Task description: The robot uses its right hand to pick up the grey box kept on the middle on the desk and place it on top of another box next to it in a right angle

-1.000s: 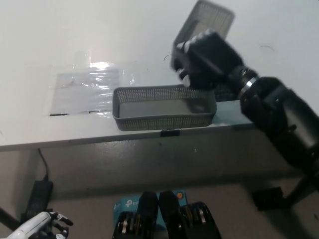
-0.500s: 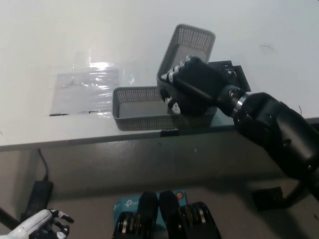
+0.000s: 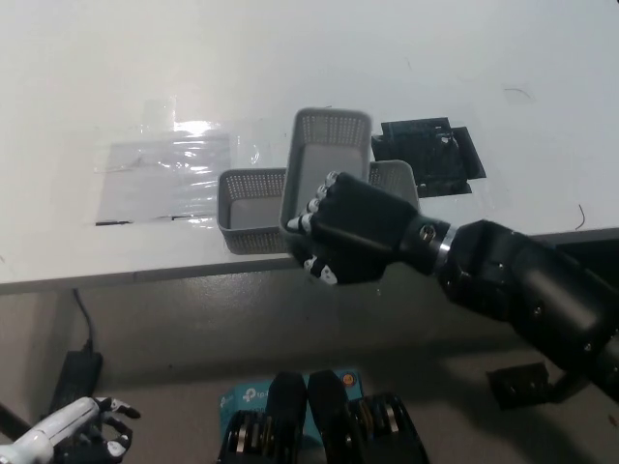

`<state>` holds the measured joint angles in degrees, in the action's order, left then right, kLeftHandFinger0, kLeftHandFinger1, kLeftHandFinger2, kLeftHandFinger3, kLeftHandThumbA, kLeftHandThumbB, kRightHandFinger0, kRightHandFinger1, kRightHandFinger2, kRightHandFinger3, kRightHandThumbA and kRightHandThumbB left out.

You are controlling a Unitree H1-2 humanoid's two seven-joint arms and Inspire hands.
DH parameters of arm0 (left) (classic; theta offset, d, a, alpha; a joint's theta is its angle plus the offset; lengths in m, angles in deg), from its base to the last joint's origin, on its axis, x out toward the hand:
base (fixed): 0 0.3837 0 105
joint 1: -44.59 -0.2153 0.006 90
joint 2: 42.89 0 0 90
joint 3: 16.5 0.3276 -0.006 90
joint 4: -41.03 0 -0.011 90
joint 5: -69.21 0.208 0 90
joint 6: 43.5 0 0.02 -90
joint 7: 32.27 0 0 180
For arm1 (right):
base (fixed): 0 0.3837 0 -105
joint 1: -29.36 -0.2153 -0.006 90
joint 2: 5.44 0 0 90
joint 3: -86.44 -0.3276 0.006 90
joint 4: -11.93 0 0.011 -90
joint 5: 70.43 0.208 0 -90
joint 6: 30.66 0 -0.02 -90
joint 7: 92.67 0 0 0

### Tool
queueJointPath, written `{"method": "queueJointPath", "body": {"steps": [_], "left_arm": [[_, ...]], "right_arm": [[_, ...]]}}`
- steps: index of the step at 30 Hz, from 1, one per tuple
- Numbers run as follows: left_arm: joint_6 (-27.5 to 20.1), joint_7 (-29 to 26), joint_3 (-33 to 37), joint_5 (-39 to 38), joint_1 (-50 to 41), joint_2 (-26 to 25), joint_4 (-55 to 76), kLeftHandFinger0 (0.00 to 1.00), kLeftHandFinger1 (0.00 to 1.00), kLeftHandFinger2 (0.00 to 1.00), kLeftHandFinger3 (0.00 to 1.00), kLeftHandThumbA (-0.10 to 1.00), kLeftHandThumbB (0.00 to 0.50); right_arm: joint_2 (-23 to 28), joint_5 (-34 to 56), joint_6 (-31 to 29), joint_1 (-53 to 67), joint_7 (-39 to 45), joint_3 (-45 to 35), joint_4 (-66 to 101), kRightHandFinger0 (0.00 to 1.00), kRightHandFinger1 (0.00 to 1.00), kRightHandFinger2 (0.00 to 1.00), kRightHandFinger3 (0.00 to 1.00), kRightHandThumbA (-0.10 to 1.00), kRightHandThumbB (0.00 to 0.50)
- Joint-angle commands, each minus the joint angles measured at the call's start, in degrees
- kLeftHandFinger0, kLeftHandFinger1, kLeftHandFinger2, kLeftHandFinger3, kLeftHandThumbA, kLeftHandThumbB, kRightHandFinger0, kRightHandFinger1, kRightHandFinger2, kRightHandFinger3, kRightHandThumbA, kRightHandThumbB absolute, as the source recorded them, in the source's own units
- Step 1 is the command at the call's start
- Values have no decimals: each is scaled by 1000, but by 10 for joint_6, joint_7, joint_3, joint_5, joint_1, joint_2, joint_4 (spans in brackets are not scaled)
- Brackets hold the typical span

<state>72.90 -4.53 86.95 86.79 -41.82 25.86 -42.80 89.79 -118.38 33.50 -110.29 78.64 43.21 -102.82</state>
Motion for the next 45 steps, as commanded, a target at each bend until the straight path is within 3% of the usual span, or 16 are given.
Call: {"method": "queueJointPath", "body": {"steps": [1,7,13,17,19,21,22,23,24,25,26,27,31,35,39,45], "left_arm": [[1,15,4,6,11,-23,11,557,502,650,757,422,355],[1,18,6,8,13,-24,13,580,538,699,793,430,356],[-1,18,4,3,12,-23,7,573,515,655,752,424,365],[-9,11,4,6,2,-21,8,568,512,644,732,426,367],[-3,14,3,3,2,-20,10,553,499,636,727,430,371],[-4,14,2,0,0,-18,9,533,475,601,717,433,377],[-4,14,2,0,0,-18,9,530,473,599,715,433,377],[-9,13,3,0,0,-19,7,509,460,590,684,437,373],[-10,13,4,1,0,-19,7,521,471,601,689,441,372],[-12,11,4,3,-1,-19,7,526,474,604,692,442,372],[-11,11,4,2,-1,-19,7,520,460,589,691,433,365],[-10,11,3,2,-1,-19,7,518,458,587,691,431,366],[-6,11,2,-2,-4,-13,8,504,466,618,725,411,364],[-12,8,3,-1,-6,-13,4,482,445,588,671,405,357],[-6,6,-1,-5,-5,-9,3,495,451,591,661,380,362],[-3,9,-1,-7,-5,-10,7,503,459,600,669,420,374]], "right_arm": [[10,24,-11,-20,-51,6,13,0,0,285,262,-100,218],[2,30,-11,-30,-82,26,-9,0,0,241,248,-100,200],[2,38,-11,-38,-105,43,-23,0,0,273,281,-100,199],[3,37,-11,-39,-119,44,-31,0,0,586,611,-100,129],[4,52,-11,-41,-95,36,-31,1,78,642,964,-100,50],[7,59,-11,-45,-65,31,-29,55,242,668,1000,-100,0],[7,59,-11,-45,-65,31,-29,7,223,597,939,-100,0],[7,51,-11,-45,-57,25,-30,97,376,621,976,1,0],[7,48,-11,-43,-49,20,-29,226,532,743,1000,57,0],[6,44,-11,-41,-37,14,-28,287,545,682,1000,198,0],[6,39,-11,-40,-37,12,-29,360,604,715,1000,224,0],[5,36,-11,-39,-36,9,-29,352,571,661,1000,242,0],[7,8,-11,-35,-85,15,-29,525,744,766,1000,151,14],[5,-13,-11,-34,-90,10,-29,658,882,894,1000,249,1],[6,-15,-11,-31,-72,0,-20,690,921,955,1000,282,16],[10,-10,-11,-29,-68,-3,-15,634,863,902,1000,257,32]]}}
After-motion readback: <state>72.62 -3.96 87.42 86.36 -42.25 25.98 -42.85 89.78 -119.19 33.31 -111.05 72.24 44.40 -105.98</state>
